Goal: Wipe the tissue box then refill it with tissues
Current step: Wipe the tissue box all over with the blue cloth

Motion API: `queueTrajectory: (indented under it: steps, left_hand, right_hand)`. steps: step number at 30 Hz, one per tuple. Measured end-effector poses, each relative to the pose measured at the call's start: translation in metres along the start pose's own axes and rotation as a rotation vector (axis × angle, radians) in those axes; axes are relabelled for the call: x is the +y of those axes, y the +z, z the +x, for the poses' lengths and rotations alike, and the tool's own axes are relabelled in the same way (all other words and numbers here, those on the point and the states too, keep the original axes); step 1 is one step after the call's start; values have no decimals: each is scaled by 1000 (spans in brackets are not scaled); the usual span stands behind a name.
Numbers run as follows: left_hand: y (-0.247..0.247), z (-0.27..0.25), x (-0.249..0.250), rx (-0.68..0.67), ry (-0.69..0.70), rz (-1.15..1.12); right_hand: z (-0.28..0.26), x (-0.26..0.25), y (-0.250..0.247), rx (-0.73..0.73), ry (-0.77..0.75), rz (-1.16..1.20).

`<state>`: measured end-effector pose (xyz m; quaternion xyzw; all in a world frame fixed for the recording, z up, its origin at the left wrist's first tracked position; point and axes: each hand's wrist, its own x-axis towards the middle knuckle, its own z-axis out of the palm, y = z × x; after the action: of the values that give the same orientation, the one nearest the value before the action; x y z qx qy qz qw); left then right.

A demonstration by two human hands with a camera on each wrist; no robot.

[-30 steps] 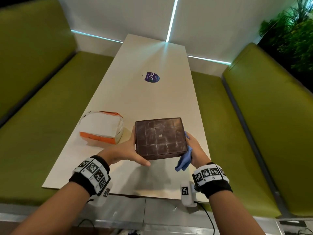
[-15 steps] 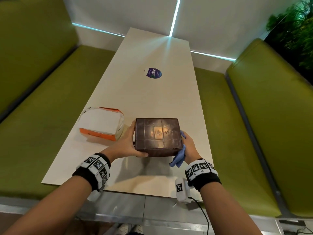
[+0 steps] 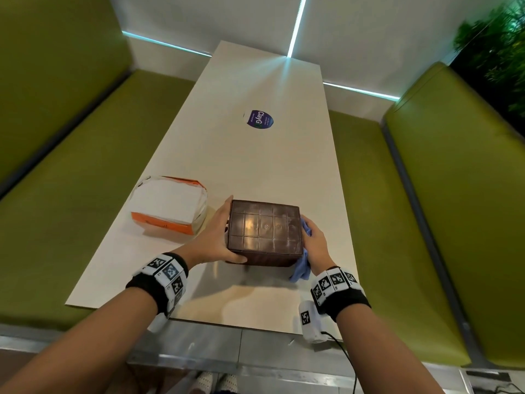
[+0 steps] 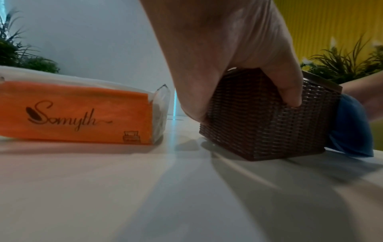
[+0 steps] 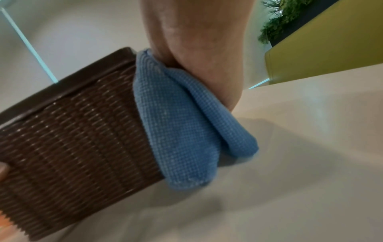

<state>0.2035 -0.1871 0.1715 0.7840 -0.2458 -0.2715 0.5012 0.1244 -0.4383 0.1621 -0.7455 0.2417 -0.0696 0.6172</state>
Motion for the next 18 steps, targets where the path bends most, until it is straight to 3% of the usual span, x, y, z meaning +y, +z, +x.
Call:
queueTrajectory:
  steps: [4,8,10,13,14,18]
  left_hand:
    - [-2,0,-3,-12,-35,11]
    - [-4,2,-12,2,-49,59]
    - [-5,3,-14,-10,-21,76]
    - [-2,5,-15,-10,49,32]
    - [-1,4,-16,8,45,27]
    - [1,3,-19,84,93,94]
  right_hand:
    - [2,-17,-9,105,-81,-124]
    - [-5,-67,-17,259,-242,-195]
    - [-13,-82,-11,158,-304,-260]
    - [-18,-65,5,-173,-282,-637]
    - [-20,-56,9,-212,-263,-711]
    - [-26,-44,18,-103,-332,-711]
